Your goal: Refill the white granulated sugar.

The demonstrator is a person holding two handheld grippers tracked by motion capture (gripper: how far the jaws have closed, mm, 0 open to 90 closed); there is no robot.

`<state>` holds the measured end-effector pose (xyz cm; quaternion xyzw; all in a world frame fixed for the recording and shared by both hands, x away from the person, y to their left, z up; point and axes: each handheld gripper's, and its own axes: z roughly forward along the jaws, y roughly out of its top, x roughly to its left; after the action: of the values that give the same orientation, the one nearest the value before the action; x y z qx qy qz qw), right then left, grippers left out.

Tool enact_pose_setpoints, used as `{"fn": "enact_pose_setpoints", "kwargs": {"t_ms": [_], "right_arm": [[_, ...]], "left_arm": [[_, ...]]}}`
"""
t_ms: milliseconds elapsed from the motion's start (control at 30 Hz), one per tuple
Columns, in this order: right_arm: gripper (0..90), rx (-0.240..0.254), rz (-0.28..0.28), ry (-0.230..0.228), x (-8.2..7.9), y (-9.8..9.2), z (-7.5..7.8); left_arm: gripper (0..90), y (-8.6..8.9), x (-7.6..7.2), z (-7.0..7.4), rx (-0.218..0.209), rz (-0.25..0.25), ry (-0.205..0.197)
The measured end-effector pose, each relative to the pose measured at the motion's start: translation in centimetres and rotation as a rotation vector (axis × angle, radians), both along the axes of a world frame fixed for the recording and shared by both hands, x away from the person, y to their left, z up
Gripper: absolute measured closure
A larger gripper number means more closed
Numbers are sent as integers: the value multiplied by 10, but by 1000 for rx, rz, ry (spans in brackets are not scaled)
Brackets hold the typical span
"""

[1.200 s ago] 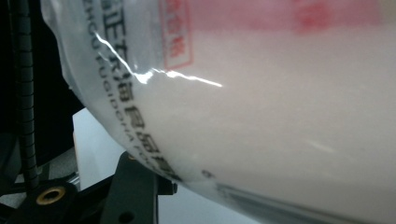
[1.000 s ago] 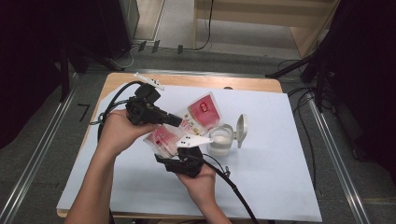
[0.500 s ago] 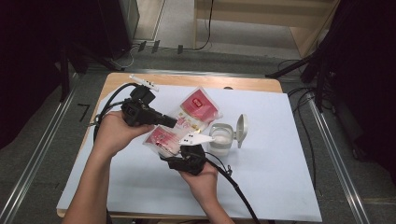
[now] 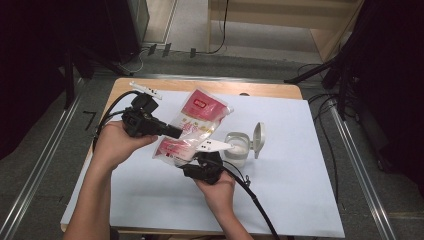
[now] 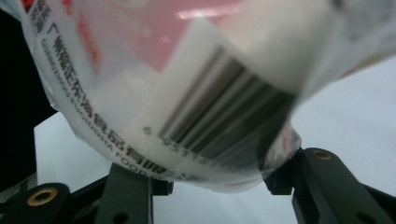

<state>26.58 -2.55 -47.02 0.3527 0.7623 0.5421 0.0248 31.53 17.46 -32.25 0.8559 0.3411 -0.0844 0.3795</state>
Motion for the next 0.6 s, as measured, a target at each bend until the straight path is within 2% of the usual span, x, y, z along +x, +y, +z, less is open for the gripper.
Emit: {"fn": "enact_pose_setpoints", "kwargs": {"t_ms": [367, 400, 600], "right_arm": [[560, -15, -40, 44, 7, -7, -6], [561, -17, -39, 44, 7, -7, -6], [562, -41, -54, 27, 8, -8, -6]], "left_arm": [[900, 7, -4, -7, 17, 1, 2], [900, 8, -4, -9, 16, 2, 15], [900, 12, -5, -12, 18, -10, 16]]}}
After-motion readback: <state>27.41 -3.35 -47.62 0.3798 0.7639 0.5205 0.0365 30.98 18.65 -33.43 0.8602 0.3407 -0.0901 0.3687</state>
